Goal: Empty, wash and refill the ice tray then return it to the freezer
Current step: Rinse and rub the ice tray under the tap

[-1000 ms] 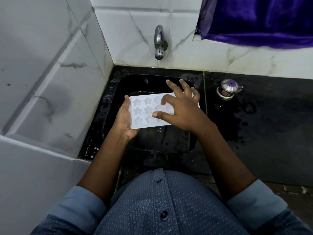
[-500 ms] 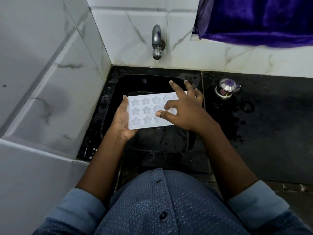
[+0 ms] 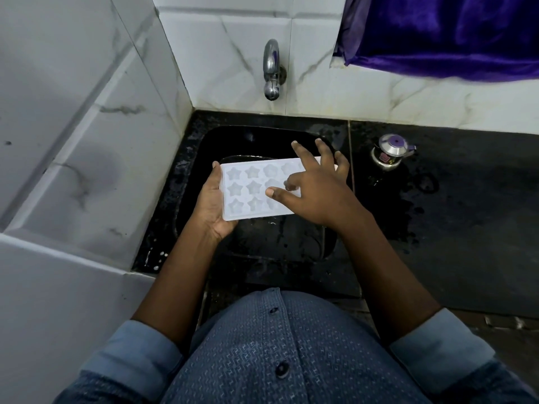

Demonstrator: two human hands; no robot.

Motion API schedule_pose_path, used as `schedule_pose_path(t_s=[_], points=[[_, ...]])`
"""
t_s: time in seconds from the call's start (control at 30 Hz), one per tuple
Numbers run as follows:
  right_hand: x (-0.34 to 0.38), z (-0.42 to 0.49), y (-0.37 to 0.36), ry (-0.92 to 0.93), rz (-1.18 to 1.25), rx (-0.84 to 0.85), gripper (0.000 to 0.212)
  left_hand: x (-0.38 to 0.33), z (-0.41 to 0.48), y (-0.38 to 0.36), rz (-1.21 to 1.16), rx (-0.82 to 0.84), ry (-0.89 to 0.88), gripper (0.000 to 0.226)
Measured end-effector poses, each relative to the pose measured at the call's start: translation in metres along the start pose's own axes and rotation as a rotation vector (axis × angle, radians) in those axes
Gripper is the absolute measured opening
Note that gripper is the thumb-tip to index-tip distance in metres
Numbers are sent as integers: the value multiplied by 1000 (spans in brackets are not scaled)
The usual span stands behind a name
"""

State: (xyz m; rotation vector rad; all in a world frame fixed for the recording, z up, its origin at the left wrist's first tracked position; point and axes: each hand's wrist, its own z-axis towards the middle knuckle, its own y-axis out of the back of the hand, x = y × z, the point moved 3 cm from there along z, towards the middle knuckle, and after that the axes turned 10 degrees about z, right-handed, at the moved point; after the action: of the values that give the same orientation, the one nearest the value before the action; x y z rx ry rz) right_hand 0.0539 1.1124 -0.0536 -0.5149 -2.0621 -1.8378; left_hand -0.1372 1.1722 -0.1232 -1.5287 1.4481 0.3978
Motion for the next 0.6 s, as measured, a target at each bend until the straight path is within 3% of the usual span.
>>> schedule_pose_path(t_s=[0.6], points=[[-5,3,0,-9,34,6,66,0,2,3,-15,-49,22,78]])
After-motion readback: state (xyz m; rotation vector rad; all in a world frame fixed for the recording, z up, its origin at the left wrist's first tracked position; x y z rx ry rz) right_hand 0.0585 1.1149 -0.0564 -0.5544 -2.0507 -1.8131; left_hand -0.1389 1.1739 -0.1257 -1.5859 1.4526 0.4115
